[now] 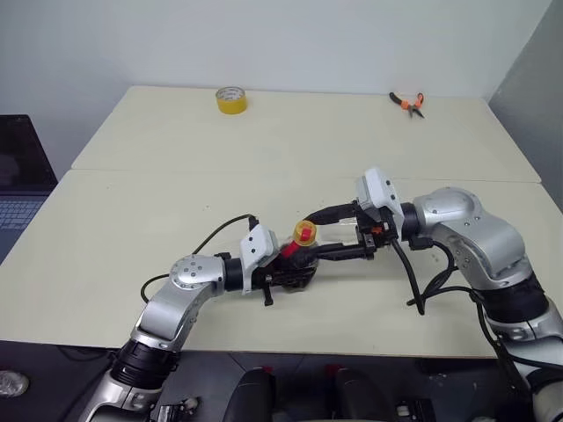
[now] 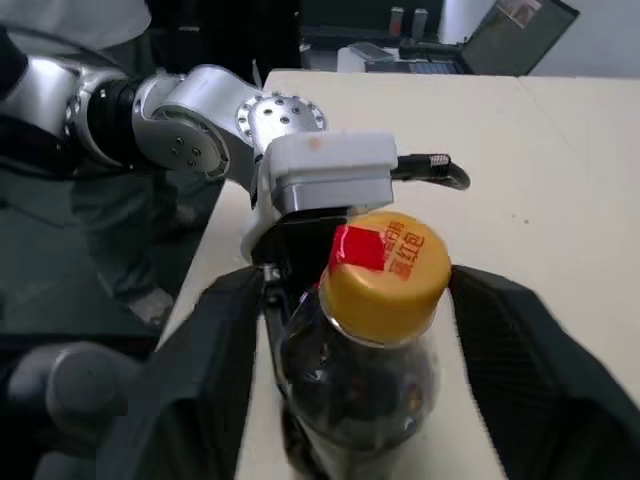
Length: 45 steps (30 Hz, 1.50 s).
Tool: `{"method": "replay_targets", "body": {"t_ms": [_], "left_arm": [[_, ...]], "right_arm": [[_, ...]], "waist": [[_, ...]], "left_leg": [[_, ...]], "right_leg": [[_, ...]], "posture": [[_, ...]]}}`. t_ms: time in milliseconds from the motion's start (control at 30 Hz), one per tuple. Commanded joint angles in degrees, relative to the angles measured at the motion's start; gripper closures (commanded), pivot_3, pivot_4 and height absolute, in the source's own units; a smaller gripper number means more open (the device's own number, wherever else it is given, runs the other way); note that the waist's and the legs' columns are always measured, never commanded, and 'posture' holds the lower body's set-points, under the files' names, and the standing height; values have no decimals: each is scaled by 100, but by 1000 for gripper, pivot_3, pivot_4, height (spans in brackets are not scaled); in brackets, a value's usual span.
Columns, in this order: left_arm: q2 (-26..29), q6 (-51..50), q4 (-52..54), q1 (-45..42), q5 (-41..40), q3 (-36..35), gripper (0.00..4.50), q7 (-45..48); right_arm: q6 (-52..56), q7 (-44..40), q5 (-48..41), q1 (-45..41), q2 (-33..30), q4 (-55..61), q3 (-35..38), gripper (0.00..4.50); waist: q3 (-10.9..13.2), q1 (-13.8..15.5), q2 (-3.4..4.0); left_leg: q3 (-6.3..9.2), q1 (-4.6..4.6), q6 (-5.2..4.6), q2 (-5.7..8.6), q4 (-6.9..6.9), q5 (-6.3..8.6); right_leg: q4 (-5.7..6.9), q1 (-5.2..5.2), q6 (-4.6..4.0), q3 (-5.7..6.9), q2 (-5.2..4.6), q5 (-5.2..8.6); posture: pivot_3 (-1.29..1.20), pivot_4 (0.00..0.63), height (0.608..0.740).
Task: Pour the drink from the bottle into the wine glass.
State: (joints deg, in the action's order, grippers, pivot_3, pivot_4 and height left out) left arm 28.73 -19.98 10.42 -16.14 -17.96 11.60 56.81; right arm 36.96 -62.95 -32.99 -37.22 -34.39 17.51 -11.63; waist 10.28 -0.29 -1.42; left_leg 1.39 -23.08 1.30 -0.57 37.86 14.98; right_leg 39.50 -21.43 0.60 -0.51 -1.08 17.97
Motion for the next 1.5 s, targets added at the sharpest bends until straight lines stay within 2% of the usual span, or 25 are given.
{"method": "replay_targets", "body": {"t_ms": [33, 67, 200, 300, 400, 733, 1267, 1367, 1500], "left_arm": [[-52, 82, 190, -73, -101, -113, 3520, -64], [-59, 86, 192, -66, -95, -116, 3520, -82], [-129, 140, 193, -27, -48, -140, 3520, -258], [-225, 211, 132, -47, 3, -167, 3520, -442], [-302, 251, 86, -86, 46, -136, 3520, -542], [-353, 281, -58, -202, 77, -36, 3520, -449], [-339, 297, -128, -238, 108, -51, 3520, -427], [-335, 298, -143, -249, 108, -49, 3520, -414], [-326, 319, -209, -295, 118, -41, 3520, -385]], "right_arm": [[514, 645, -574, 174, 128, 658, 608, 136], [684, 951, -758, 288, 231, 836, 790, 0], [1254, 2450, -1008, 717, 693, 1629, 1277, 0], [1717, 3762, -936, 895, 1247, 2127, 1305, 0], [2101, 4529, -985, 991, 1688, 2438, 1165, 0], [2547, 5175, -1167, 1005, 2045, 2483, 1073, 0], [2510, 5298, -1061, 1137, 1827, 2476, 904, 0], [2466, 5281, -1009, 1174, 1770, 2479, 881, 602], [2378, 5299, -941, 1226, 1747, 2467, 854, 2010]], "waist": [[0, -1, 0], [0, 0, 0], [0, 3, 0], [0, -6, 0], [0, -11, 1], [0, -21, 1], [0, -55, 1], [0, -62, 1], [0, -71, 1]], "left_leg": [[0, 0, 0, 0, -1, 0], [1, 0, 0, 0, -1, 0], [1, -1, 0, 0, -1, 0], [0, -1, 0, 0, -2, 0], [-1, -1, 1, 0, -4, -1], [-3, 0, 1, 1, -3, -1], [-3, -1, 0, 1, -4, 0], [-3, -1, 0, 1, -4, 0], [-3, -1, 0, 0, -4, 0]], "right_leg": [[0, 0, 0, 0, 0, 0], [0, 0, 0, 1, 0, 0], [0, 1, 0, -1, 0, 0], [3, -2, 1, -3, 0, 0], [6, -4, 1, -4, 1, 0], [5, -3, 1, -4, 2, 0], [3, -4, 1, -4, 3, 1], [3, -3, 2, -4, 3, 1], [3, -4, 2, -4, 4, 1]], "posture": [[0, 150, 740], [0, 150, 740], [0, 150, 740], [0, 150, 740], [0, 150, 740], [0, 150, 740], [0, 150, 740], [0, 150, 740], [0, 150, 740]]}}
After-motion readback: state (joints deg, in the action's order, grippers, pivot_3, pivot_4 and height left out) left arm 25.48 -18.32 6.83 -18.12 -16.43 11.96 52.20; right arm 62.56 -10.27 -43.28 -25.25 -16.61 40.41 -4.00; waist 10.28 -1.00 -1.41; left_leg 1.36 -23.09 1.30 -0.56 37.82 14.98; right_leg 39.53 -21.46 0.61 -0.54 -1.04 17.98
